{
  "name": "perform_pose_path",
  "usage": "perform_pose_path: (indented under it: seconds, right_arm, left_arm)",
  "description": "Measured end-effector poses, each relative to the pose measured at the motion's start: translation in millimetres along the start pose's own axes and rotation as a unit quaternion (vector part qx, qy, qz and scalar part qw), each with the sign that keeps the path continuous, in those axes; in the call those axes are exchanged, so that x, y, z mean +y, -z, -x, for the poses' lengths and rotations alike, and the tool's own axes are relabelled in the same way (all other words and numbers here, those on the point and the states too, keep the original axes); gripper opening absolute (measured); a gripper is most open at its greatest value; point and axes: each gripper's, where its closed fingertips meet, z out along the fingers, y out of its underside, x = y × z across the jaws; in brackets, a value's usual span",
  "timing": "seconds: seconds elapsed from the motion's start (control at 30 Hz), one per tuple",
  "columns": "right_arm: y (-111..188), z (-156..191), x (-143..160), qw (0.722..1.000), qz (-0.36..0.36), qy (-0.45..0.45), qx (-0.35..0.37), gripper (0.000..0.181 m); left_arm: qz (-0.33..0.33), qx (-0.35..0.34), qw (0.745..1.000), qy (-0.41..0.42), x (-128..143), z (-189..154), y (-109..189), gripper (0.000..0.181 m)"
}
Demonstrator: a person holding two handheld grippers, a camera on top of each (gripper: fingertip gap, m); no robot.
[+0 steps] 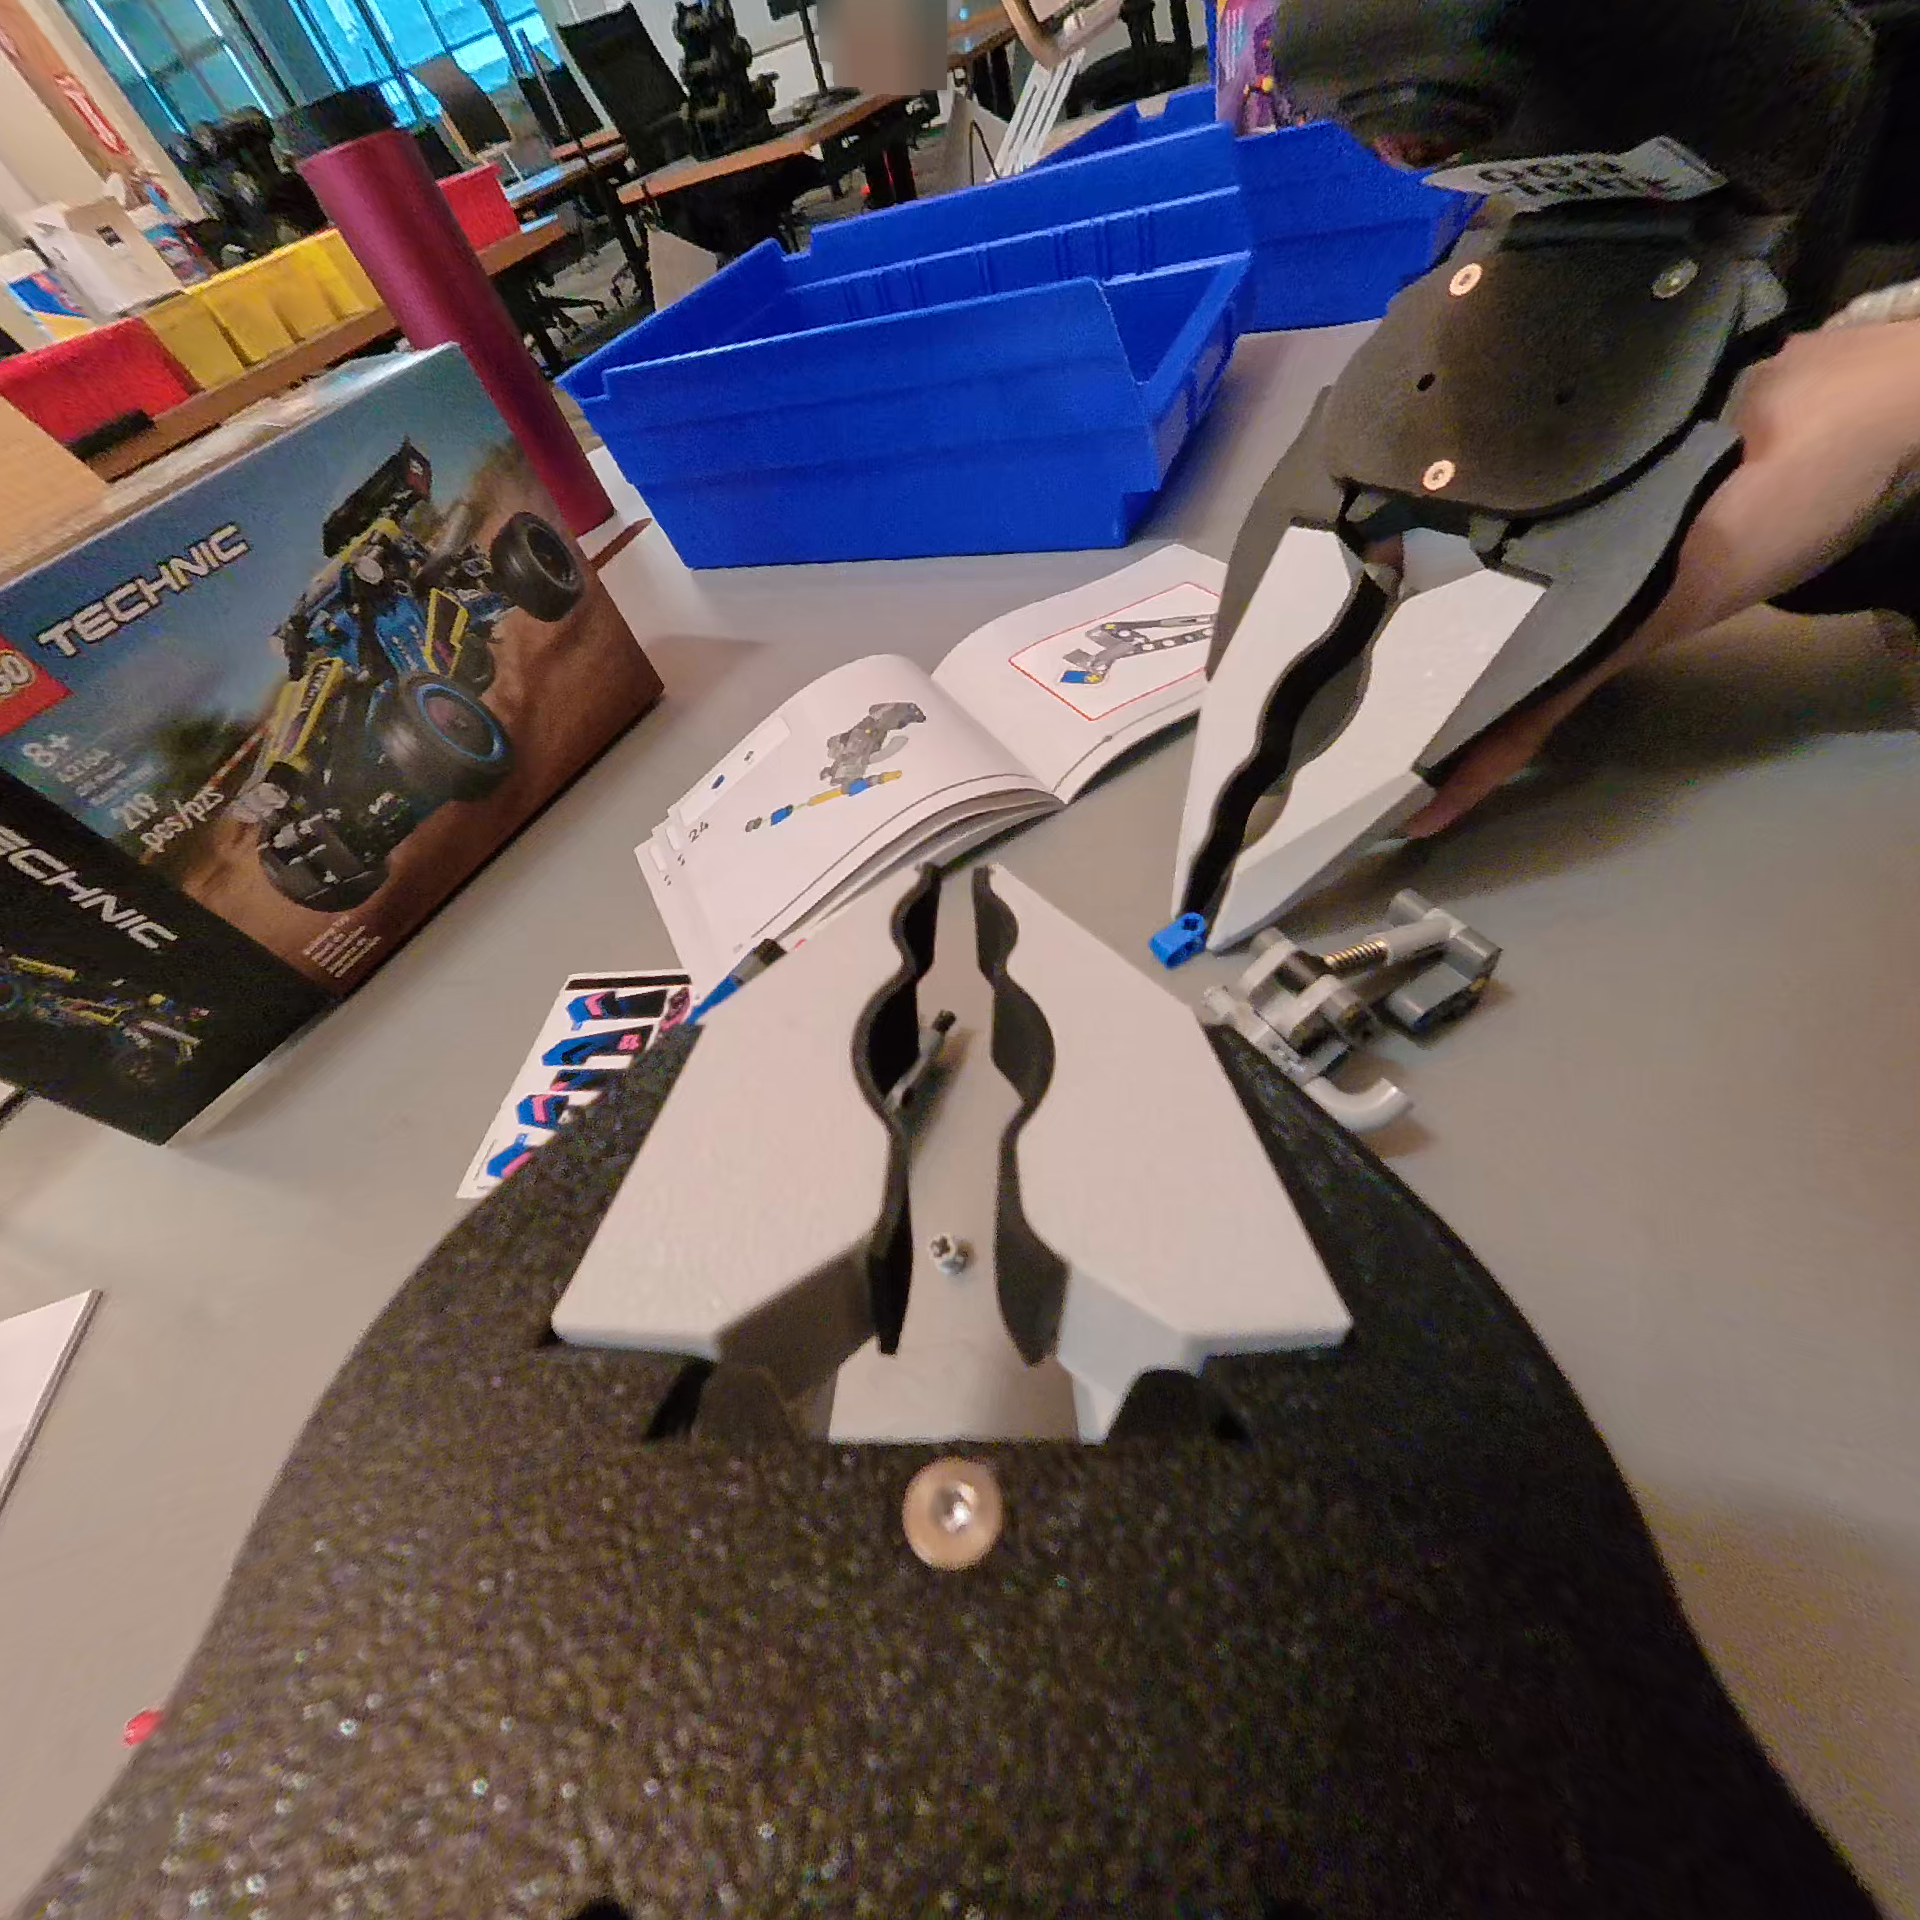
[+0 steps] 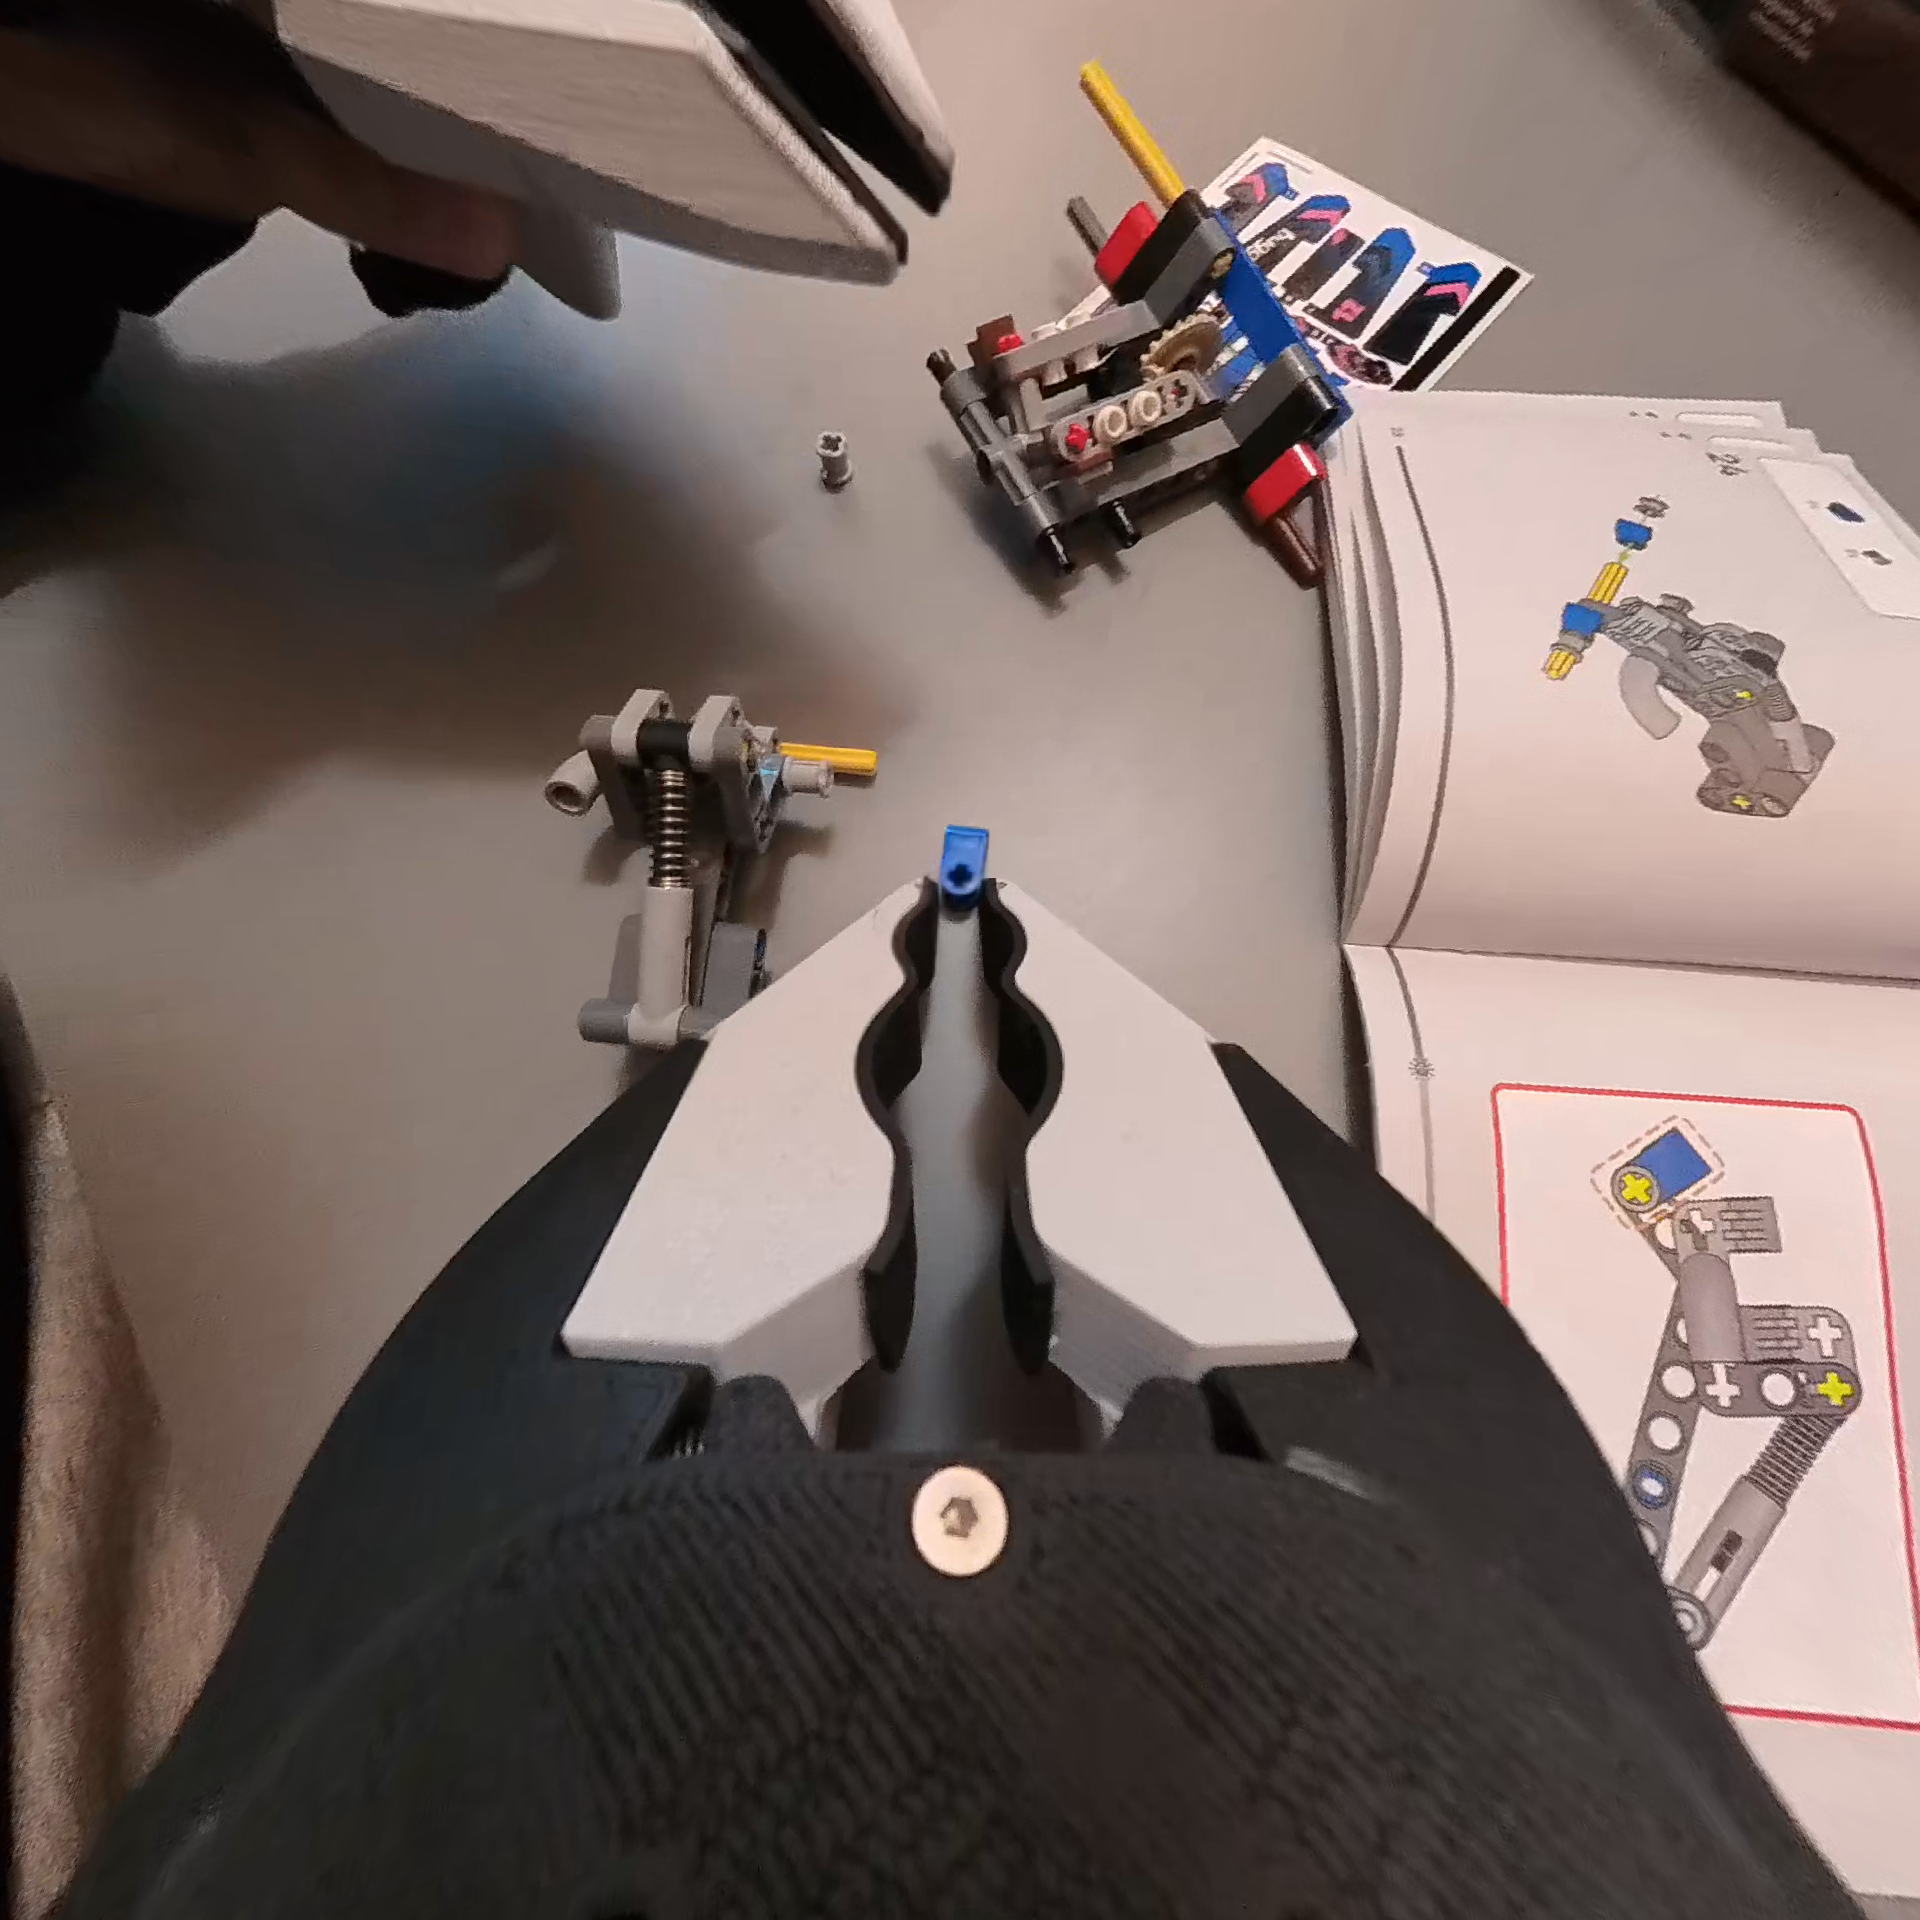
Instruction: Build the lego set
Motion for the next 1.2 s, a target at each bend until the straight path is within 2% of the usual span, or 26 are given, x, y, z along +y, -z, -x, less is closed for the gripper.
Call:
perform_pose_path:
  seconds: [0.07, 0.2, 0.37, 0.5, 0.67, 0.97, 1.2]
  right_arm:
    - [0.5, 1.1, -0.2, 1.000, -0.001, 0.000, -0.007, 0.015]
    - [0.9, -1.5, -0.2, 1.000, -0.002, 0.003, -0.009, 0.018]
    - [-3.4, -0.6, -2.9, 0.999, 0.001, 0.034, -0.015, 0.013]
    - [-5.7, -0.3, -4.5, 0.999, 0.001, 0.041, -0.022, 0.006]
    - [-9.5, 7.3, -7.5, 0.998, 0.002, 0.051, -0.034, 0.006]
    - [-13.2, 13.6, -10.5, 0.997, 0.001, 0.064, -0.032, 0.006]
    - [-14.5, 9.7, -11.7, 0.998, 0.001, 0.054, -0.020, 0.006]
  left_arm:
    - [0.012, 0.006, 1.000, -0.005, 1.9, -2.5, 0.0, 0.004]
    - [0.058, 0.022, 0.998, -0.015, 8.4, -9.6, 5.1, 0.005]
    - [0.152, 0.064, 0.986, 0.018, 45.7, -42.6, 23.4, 0.013]
    - [0.199, 0.074, 0.976, 0.058, 68.9, -69.4, 36.7, 0.016]
    - [0.204, 0.064, 0.974, 0.077, 69.9, -79.5, 34.8, 0.017]
    - [0.210, 0.043, 0.976, 0.046, 67.0, -79.1, 21.3, 0.005]
    - [0.208, 0.041, 0.976, 0.043, 67.3, -78.6, 21.5, 0.004]
